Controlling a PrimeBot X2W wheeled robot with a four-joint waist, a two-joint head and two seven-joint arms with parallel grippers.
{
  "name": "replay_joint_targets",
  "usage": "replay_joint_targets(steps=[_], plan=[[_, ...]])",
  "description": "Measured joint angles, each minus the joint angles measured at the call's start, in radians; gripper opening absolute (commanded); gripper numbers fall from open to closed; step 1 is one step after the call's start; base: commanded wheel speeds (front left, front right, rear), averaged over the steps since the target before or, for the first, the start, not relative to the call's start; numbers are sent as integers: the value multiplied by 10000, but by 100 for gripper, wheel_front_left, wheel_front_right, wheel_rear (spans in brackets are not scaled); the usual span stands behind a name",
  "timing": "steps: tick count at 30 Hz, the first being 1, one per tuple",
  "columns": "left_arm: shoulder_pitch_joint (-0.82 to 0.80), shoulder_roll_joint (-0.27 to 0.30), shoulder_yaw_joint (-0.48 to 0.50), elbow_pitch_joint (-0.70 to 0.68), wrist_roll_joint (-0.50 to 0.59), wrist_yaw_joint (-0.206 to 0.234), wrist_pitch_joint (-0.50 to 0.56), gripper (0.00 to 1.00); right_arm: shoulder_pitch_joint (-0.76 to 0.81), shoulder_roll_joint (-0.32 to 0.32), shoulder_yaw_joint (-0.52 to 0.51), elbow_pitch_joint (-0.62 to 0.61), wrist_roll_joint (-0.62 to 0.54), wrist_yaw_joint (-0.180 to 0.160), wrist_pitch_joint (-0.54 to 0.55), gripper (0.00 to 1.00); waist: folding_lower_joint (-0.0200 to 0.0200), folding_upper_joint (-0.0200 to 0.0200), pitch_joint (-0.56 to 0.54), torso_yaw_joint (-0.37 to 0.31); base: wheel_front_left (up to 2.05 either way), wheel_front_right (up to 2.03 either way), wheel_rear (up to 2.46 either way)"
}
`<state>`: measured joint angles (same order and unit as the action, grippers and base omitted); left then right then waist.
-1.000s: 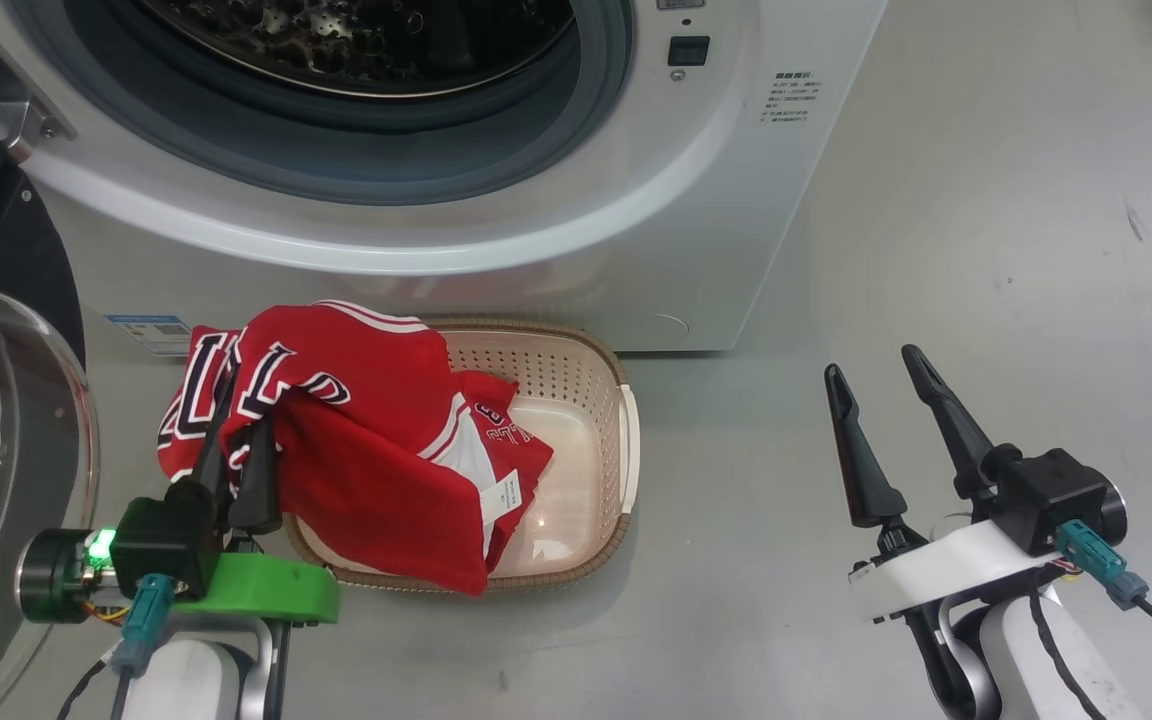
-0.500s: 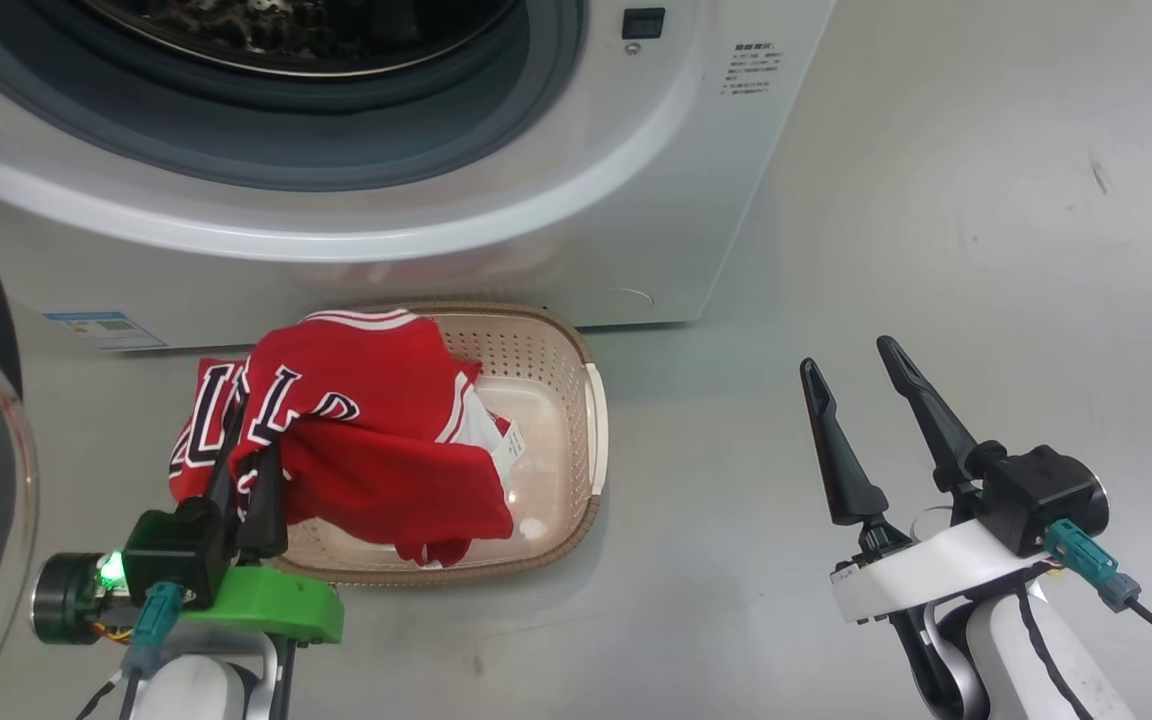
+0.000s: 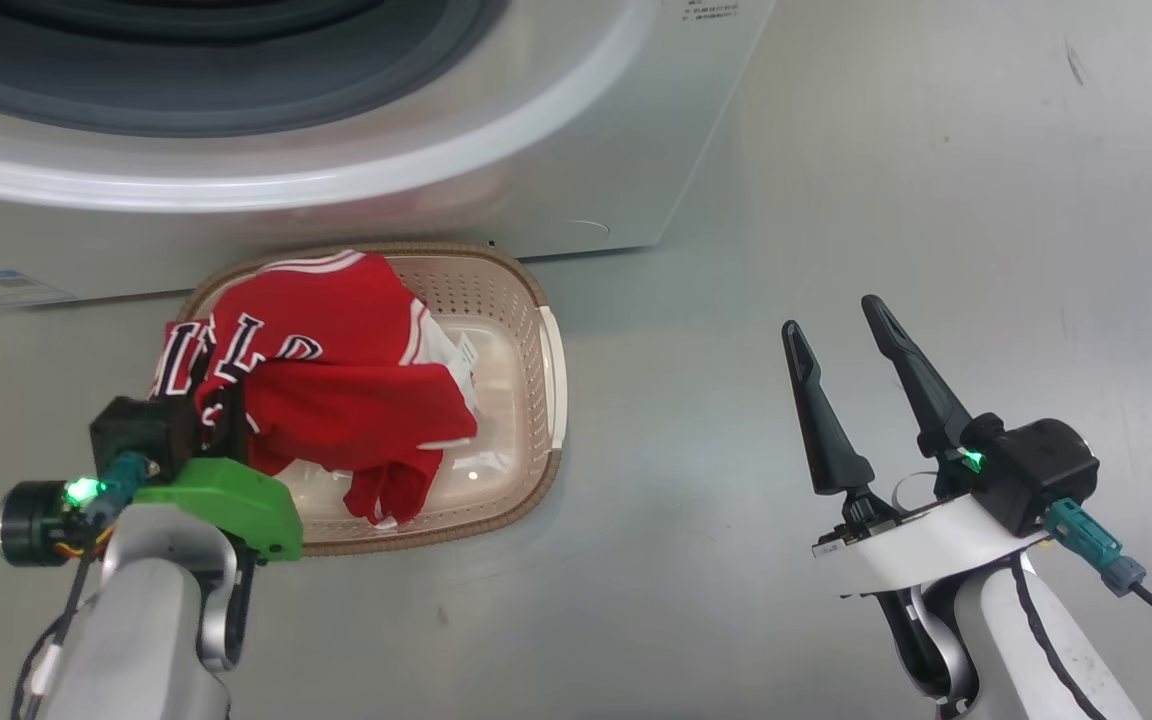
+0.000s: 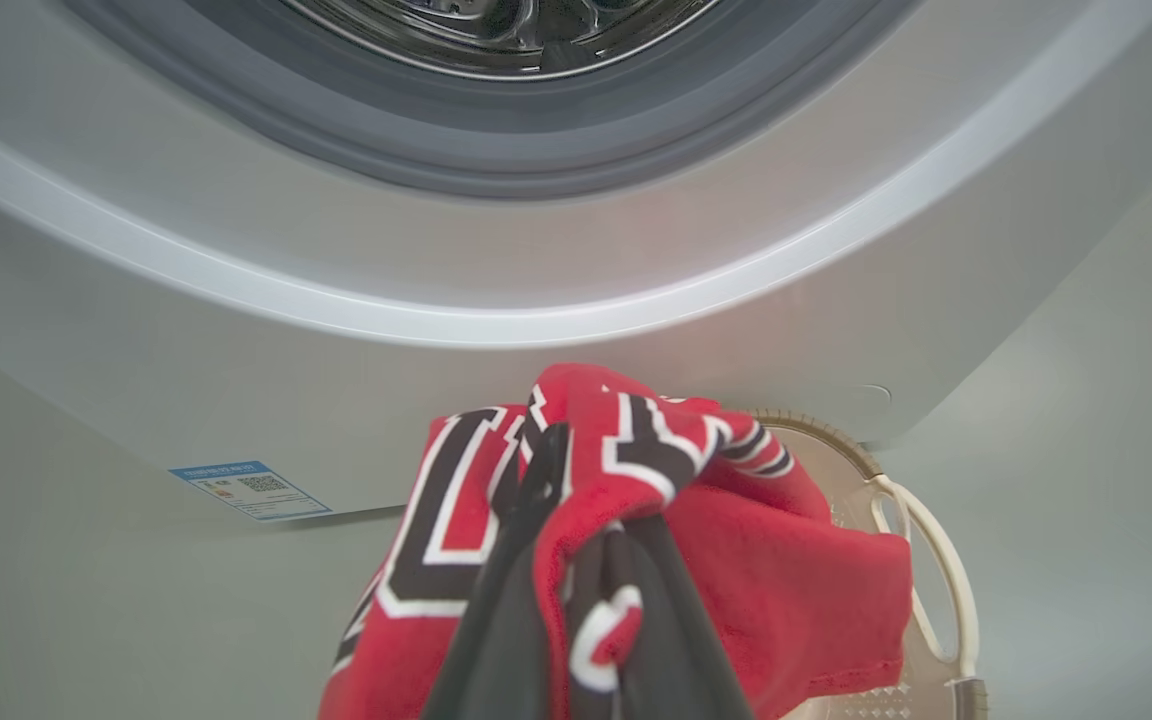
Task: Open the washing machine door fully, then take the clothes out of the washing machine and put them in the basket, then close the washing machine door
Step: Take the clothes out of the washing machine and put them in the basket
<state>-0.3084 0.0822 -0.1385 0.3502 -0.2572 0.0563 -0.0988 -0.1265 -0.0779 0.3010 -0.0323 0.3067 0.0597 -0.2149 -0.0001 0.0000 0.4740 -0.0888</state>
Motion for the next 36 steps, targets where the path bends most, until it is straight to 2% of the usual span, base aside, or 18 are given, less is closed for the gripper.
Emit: replay_joint_targets(steps=[6,16,17,18,19,20,28,36], plan=[[-996,330,261,997,-213,-105,675,0,-257,69,46,-58,132,4,-6,100,0,0,647,-399,0,0,0],[-2271,556,535,2826,-817,-600,1501,0,-848,165,155,171,393,96,-121,100,0,0,1545,-1246,0,0,0],[-2320,556,556,2995,-838,-625,1505,21,-880,167,155,245,405,96,-123,100,0,0,1597,-1330,0,0,0],[-2359,552,558,3170,-871,-633,1507,49,-900,171,151,311,441,96,-127,100,0,0,1641,-1413,0,0,0],[-2383,550,560,3323,-892,-635,1507,89,-903,171,146,364,470,96,-167,100,0,0,1674,-1486,0,0,0],[-2403,550,550,3494,-890,-646,1513,100,-905,174,144,424,491,96,-198,100,0,0,1697,-1550,0,0,0],[-2408,568,554,4205,-848,-719,1179,100,-915,205,81,742,575,96,-257,100,0,0,1496,-1678,0,0,0],[-2358,719,516,4364,-541,-704,21,100,-914,215,-100,1135,625,77,-290,100,1,0,945,-1561,0,0,0]])
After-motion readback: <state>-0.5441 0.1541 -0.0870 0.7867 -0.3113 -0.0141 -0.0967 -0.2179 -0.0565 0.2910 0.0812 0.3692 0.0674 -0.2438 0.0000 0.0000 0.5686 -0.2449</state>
